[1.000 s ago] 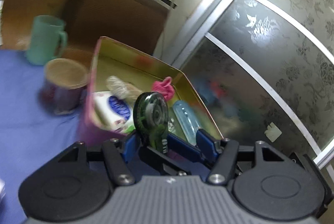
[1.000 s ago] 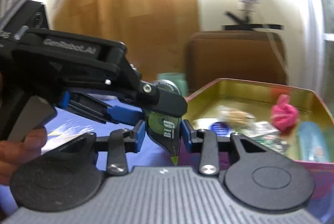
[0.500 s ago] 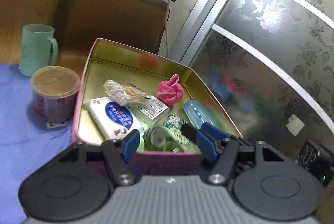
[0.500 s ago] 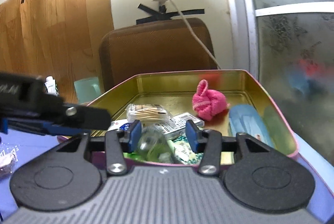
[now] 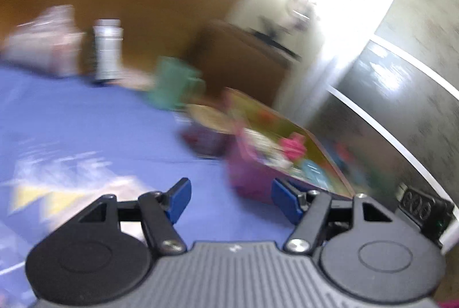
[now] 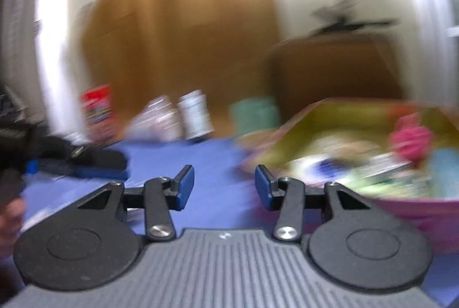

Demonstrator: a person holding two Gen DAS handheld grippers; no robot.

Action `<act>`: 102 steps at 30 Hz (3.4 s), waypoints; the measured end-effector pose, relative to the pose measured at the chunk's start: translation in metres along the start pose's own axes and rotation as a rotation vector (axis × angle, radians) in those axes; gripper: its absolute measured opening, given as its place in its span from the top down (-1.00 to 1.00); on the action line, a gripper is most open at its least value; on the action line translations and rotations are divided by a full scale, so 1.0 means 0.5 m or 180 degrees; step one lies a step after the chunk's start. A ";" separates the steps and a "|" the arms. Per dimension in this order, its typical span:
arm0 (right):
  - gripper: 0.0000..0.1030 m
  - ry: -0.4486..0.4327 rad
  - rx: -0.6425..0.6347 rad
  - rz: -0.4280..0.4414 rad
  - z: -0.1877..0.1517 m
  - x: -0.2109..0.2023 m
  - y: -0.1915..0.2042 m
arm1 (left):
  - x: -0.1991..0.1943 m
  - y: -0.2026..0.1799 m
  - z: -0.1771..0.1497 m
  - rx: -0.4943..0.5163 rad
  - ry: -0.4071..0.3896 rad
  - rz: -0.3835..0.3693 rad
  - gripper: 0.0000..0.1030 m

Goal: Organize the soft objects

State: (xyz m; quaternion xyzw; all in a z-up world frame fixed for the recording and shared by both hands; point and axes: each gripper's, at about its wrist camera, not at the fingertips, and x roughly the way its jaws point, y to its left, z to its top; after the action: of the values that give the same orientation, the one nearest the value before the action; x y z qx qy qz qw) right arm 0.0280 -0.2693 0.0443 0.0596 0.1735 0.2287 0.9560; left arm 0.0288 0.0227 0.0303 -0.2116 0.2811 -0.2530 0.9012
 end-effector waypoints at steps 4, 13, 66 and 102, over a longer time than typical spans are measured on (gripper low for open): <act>0.03 0.0530 0.0192 0.0486 -0.009 0.100 0.046 | -0.059 0.119 -0.014 -0.0612 -0.0090 0.0295 -0.24; 0.20 0.1208 0.0801 0.0667 -0.019 0.279 0.057 | -0.038 0.194 -0.063 -0.1196 0.0147 0.0105 -0.16; 0.07 0.0614 0.1187 -0.0820 0.128 0.016 -0.412 | 0.451 -0.318 0.156 0.0737 0.0590 -0.0034 -0.37; -0.70 -0.0452 0.0651 -0.1359 -0.019 -0.222 0.005 | 0.089 -0.312 -0.065 0.1363 0.0227 0.0990 -0.99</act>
State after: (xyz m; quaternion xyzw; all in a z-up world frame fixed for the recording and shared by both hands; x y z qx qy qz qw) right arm -0.0694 -0.3177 0.0696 0.1340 0.1368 -0.0020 0.9815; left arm -0.0118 -0.1329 0.0698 0.0387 0.2819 -0.1725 0.9430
